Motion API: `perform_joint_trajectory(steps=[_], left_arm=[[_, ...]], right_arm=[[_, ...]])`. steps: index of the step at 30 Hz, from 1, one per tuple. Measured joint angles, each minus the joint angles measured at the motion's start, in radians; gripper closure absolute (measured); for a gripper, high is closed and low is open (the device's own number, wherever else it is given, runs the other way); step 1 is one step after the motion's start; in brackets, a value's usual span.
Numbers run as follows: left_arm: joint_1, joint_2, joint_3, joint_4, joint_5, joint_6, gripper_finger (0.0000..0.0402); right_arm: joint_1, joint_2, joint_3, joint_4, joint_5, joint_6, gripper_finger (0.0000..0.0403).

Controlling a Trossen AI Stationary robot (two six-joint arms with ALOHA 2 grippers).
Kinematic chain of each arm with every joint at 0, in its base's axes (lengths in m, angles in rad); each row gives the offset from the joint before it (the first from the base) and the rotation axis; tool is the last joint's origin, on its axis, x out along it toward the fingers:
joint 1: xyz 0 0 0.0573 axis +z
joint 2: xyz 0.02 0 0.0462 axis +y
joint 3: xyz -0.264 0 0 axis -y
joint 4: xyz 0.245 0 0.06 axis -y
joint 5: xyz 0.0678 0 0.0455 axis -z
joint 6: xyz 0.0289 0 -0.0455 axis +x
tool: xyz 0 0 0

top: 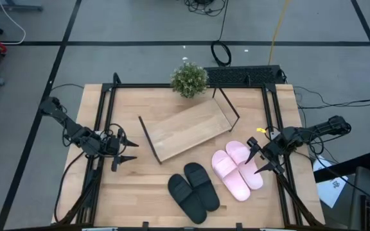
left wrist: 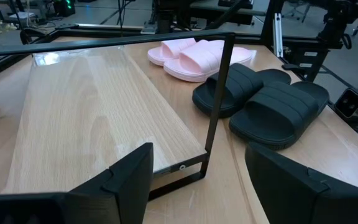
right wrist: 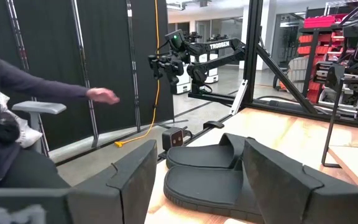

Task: Pick and place slides into the shelf

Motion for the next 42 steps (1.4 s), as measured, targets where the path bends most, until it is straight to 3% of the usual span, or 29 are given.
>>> perform_joint_trajectory(steps=[7, 19, 22, 25, 28, 32, 42], left_arm=[[0.0, 0.0, 0.0, 0.0, 0.0, 0.0, 0.0149], [0.0, 0.0, 0.0, 0.0, -0.026, 0.036, 0.0149], [0.0, 0.0, 0.0, 0.016, -0.024, -0.046, 0.0149], [0.0, 0.0, 0.0, 0.084, -0.018, -0.191, 0.0149], [0.0, 0.0, 0.0, 0.181, -0.038, -0.236, 0.0149], [0.0, 0.0, 0.0, 0.315, -0.054, -0.223, 0.0149], [0.0, 0.0, 0.0, 0.638, -0.044, -0.051, 0.0149]], right_arm=[[0.0, 0.0, 0.0, 0.039, 0.004, 0.094, 0.0176], [0.0, 0.0, 0.0, 0.392, 0.021, 0.09, 0.0176], [0.0, 0.0, 0.0, 0.419, 0.055, 0.073, 0.0176], [0.0, 0.0, 0.0, 0.432, 0.101, 0.05, 0.0176], [0.0, 0.0, 0.0, 0.436, 0.166, 0.018, 0.0176], [0.0, 0.002, 0.0, 0.466, 0.217, -0.041, 0.0176], [0.0, 0.002, 0.0, 0.576, 0.212, -0.113, 0.0177]])
